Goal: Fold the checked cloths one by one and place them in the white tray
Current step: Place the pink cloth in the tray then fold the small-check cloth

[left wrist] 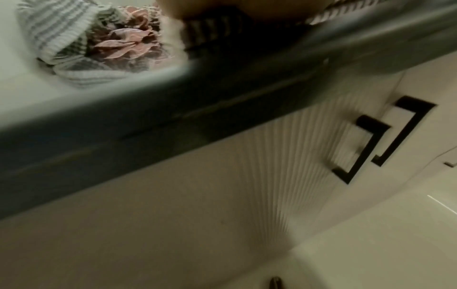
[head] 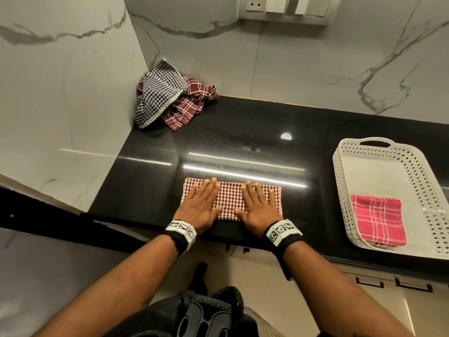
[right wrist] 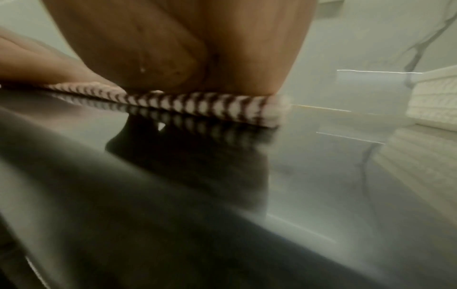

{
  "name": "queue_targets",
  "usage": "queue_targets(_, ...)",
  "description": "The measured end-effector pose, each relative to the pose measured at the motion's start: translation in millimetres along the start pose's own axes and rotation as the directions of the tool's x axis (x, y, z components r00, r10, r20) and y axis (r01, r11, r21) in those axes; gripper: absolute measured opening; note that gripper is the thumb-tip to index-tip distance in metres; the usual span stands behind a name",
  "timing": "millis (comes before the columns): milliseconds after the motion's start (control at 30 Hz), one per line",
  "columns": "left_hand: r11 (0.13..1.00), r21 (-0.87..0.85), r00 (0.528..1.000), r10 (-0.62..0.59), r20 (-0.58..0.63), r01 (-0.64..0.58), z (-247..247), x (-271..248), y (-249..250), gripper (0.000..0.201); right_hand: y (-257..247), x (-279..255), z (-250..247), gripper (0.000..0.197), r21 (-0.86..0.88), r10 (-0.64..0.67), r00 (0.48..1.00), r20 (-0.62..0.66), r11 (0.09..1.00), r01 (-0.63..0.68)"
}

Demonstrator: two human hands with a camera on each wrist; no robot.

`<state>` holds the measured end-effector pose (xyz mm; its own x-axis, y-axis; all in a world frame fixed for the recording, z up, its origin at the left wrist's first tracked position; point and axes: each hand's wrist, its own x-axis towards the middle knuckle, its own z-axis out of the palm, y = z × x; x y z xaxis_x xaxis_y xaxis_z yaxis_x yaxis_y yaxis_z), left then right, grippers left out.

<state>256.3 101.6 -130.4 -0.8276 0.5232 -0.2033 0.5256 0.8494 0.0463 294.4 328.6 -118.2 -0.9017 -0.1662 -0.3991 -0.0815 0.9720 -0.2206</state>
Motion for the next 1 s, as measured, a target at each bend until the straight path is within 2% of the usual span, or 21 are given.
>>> queue_targets(100,0.995,0.005,0.993,-0.097,-0.063,0.097,8,-25,-32,0.074,37,-16,0,0.081,-0.025,0.057,0.998,-0.015,0.998,-0.057)
queue_targets(200,0.994,0.024,0.995,-0.102,-0.020,0.103,4,-39,-48,0.072,55,-27,-3,0.080,-0.066,0.085,0.996,0.011,0.994,-0.084)
queue_targets(267,0.992,0.027,0.992,-0.123,-0.001,0.123,-5,-38,-40,0.069,56,-28,-10,0.081,-0.070,0.089,0.996,0.028,0.994,-0.087)
queue_targets(333,0.987,0.008,0.987,-0.160,-0.033,0.160,-17,-32,-18,0.067,54,-25,-21,0.080,-0.042,0.060,0.998,-0.026,0.997,-0.061)
queue_targets(400,0.994,-0.044,0.990,-0.106,-0.087,0.103,-24,-28,10,0.064,52,-25,-26,0.075,-0.015,-0.007,0.997,-0.083,1.000,0.006)
queue_targets(467,0.992,-0.078,0.982,0.081,-0.172,-0.095,-20,-26,41,0.054,54,-28,-23,0.068,-0.005,-0.041,0.995,-0.090,0.999,0.041)
queue_targets(533,0.962,-0.070,0.959,0.253,-0.124,-0.263,-11,-30,65,0.047,59,-38,-14,0.063,0.019,-0.005,0.993,-0.119,1.000,0.007)
queue_targets(600,0.970,-0.005,0.968,0.244,-0.053,-0.245,-7,-34,68,0.048,63,-55,-5,0.056,0.002,0.050,0.980,-0.193,0.999,-0.051)
queue_targets(667,0.989,0.057,0.989,0.141,-0.046,-0.139,-6,-32,57,0.051,58,-77,8,0.054,-0.016,0.081,0.962,-0.261,0.996,-0.088)
queue_targets(767,0.997,0.073,0.999,0.006,-0.038,-0.004,-16,-30,36,0.068,32,-106,29,0.052,-0.051,-0.029,0.961,-0.275,0.999,0.015)
queue_targets(833,1.000,0.029,0.999,-0.008,-0.041,0.009,-20,-33,29,0.082,19,-114,34,0.056,-0.056,-0.143,0.960,-0.240,0.989,0.134)
queue_targets(933,0.991,0.016,0.989,0.134,-0.066,-0.133,-7,-57,38,0.084,18,-104,30,0.074,-0.035,-0.281,0.924,-0.257,0.959,0.282)
queue_targets(1000,0.977,0.059,0.976,0.207,-0.060,-0.203,15,-75,46,0.091,25,-91,26,0.092,-0.048,-0.333,0.932,-0.142,0.943,0.329)
